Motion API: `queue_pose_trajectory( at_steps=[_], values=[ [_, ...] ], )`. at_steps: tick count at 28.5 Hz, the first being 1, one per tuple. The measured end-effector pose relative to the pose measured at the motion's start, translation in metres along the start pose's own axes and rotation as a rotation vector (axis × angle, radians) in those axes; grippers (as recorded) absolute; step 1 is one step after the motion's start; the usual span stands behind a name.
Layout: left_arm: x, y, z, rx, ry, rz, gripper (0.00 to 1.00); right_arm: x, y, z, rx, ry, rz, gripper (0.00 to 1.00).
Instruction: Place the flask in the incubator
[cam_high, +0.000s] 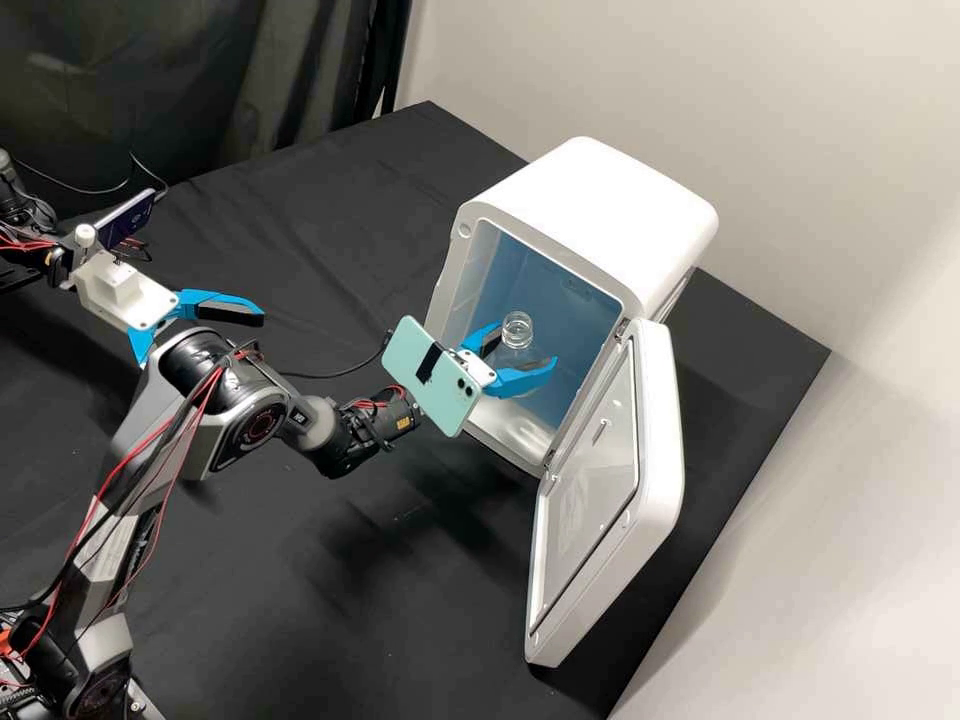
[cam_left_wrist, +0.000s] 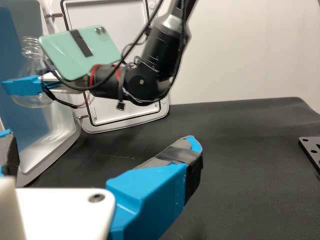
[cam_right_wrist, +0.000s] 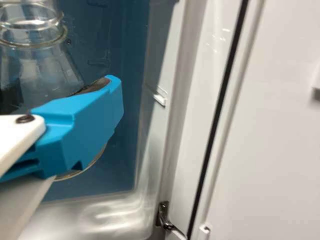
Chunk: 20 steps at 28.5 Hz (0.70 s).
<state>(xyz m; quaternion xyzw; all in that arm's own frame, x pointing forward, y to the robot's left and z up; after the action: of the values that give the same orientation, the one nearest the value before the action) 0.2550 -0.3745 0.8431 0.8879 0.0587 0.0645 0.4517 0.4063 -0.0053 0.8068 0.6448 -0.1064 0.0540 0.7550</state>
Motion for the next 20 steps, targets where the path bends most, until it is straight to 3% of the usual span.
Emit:
queue_pose_trajectory(
  at_steps=[5, 9, 16, 20],
  values=[
    [0.0, -0.0005, 0.0, 0.0, 0.0, -0.002, 1.0, 0.014, -0.002, -0.007, 0.007, 0.003, -0.02, 0.0],
    [0.0, -0.0008, 0.001, -0.001, -0.002, -0.003, 1.0, 0.028, -0.001, -0.013, -0.017, 0.007, -0.025, 0.0],
    [0.0, -0.0008, 0.001, -0.001, -0.002, -0.003, 1.0, 0.051, -0.001, -0.023, -0.028, -0.002, -0.018, 0.0],
    [0.0, -0.0014, 0.001, -0.001, -0.002, -0.005, 1.0, 0.056, -0.001, -0.026, -0.04, -0.005, -0.036, 0.0]
  ],
)
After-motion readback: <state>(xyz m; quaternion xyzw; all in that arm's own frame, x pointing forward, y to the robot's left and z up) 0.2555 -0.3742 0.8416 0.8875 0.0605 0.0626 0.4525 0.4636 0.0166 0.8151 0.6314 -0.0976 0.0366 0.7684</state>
